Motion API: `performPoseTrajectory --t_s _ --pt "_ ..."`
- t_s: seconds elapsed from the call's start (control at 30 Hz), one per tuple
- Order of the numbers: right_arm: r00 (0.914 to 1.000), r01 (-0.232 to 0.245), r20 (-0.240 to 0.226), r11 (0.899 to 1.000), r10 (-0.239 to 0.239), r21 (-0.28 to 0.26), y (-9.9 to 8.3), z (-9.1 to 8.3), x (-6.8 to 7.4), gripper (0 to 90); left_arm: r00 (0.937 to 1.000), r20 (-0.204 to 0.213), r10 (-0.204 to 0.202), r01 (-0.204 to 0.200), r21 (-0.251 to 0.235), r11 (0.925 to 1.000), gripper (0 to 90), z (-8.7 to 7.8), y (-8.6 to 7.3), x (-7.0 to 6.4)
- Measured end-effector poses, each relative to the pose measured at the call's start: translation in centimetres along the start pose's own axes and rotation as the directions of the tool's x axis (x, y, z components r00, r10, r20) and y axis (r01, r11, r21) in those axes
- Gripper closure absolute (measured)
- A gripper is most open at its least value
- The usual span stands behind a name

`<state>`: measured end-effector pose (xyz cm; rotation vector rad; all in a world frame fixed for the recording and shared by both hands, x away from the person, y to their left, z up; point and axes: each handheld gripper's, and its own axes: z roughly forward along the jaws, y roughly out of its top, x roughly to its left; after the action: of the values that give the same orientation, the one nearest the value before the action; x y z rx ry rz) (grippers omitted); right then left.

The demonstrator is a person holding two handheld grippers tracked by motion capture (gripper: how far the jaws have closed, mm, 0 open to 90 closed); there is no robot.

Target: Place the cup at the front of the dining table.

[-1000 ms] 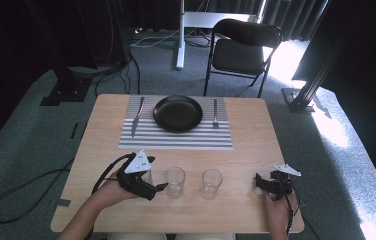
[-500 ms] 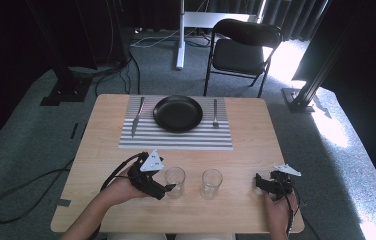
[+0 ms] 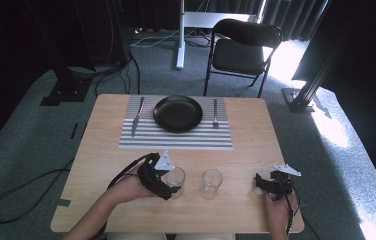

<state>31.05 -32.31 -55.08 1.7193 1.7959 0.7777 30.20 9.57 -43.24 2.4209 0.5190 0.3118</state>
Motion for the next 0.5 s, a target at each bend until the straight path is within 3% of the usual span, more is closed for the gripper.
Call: performPoseTrajectory --t_s 0.23,0.33,0.5 --pt "1.0000 0.000 0.000 1.000 0.000 0.000 0.0 0.0 0.0 11.9 0.9998 0.020 -0.008 0.007 0.045 0.9989 6.7 1.0 0.5 -0.1" --pt "1.0000 0.000 0.000 1.000 0.000 0.000 0.0 0.0 0.0 12.0 1.0000 0.001 0.000 0.000 0.076 0.9971 6.7 1.3 0.8 -0.1" --pt "1.0000 0.000 0.000 1.000 0.000 0.000 0.0 0.0 0.0 12.0 0.9997 0.010 -0.021 0.020 0.084 0.9962 10.2 1.5 1.0 0.2"
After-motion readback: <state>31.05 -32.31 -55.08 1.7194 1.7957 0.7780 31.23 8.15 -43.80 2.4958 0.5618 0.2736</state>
